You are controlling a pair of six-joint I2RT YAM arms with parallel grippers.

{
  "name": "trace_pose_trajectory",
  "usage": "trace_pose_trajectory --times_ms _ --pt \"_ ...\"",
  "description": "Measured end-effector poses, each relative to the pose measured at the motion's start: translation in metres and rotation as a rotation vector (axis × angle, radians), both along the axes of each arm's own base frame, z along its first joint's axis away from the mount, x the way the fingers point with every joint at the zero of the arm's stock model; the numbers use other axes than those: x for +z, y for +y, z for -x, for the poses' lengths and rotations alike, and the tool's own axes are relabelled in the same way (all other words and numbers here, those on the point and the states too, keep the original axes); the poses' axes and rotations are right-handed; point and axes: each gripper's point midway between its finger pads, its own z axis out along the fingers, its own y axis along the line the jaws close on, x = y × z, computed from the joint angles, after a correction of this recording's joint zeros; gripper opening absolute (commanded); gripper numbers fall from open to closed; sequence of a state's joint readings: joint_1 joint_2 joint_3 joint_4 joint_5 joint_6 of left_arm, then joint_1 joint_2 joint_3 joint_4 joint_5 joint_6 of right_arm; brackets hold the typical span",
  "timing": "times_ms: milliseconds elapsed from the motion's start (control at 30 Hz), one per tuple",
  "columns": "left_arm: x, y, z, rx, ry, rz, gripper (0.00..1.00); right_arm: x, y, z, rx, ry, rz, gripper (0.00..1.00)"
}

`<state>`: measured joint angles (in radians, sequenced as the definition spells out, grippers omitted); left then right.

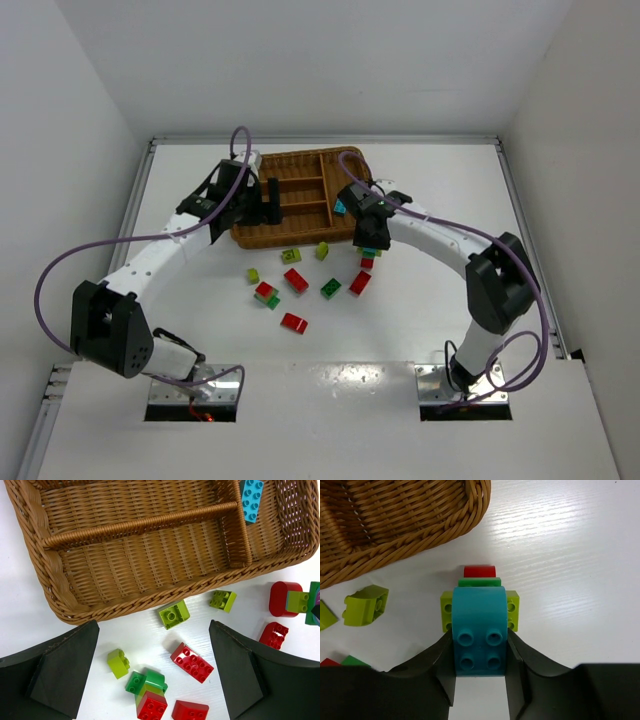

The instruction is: Sort the legos into containers by color

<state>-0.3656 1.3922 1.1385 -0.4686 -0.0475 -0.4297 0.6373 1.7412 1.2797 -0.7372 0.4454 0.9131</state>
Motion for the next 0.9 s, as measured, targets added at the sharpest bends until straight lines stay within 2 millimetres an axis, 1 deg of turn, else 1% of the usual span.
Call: trace_pose_trajectory --times_ms 67,100,133,167,400,467,533,567,600,667,733,800,900 --pt "0.000 0.000 0.000 -0.001 0.000 0.001 0.99 0.000 0.000 0.000 0.002 -0.002 0.000 0.37" --pt "0.000 0.000 0.000 -0.002 0.001 0.002 0.99 0.000 0.000 0.000 0.003 -0.001 0.000 0.40" --pt "0.000 -0.001 0.000 -0.003 0.001 0.002 0.99 0.000 0.000 0.000 0.005 -0.001 0.002 0.46" --pt "0.000 -0.001 0.000 -0.003 0.001 0.003 0.99 0.000 0.000 0.000 0.008 -0.001 0.003 0.47" --pt "0.000 -0.001 0.001 -0.007 0.003 0.005 0.99 0.007 -0.001 0.000 0.023 -0.010 0.004 0.47" --pt "0.000 -0.002 0.001 -0.010 0.004 0.008 0.99 0.010 -0.001 0.000 0.024 -0.015 0.002 0.41" --pt "0.000 -0.003 0.001 -0.014 0.005 0.011 0.99 0.011 -0.001 0.000 0.025 -0.019 0.001 0.32" --pt "0.000 -0.003 0.001 -0.015 0.005 0.012 0.99 0.011 -0.002 0.000 0.026 -0.019 0.001 0.19" --pt "0.000 -0.004 0.001 -0.017 0.006 0.013 0.99 0.011 -0.002 0.000 0.029 -0.019 0.004 0.16" --pt "0.000 -0.004 0.002 -0.019 0.007 0.015 0.99 0.011 -0.002 0.000 0.028 -0.020 0.004 0.16" --pt "0.000 -0.004 0.002 -0.020 0.007 0.016 0.99 0.011 -0.001 0.000 0.034 -0.017 0.002 0.24" --pt "0.000 -0.005 0.002 -0.022 0.008 0.018 0.99 0.011 -0.001 0.001 0.042 -0.015 0.004 0.28" --pt "0.001 -0.006 0.001 -0.025 0.005 0.022 0.99 0.011 -0.001 0.001 0.051 -0.013 0.007 0.28"
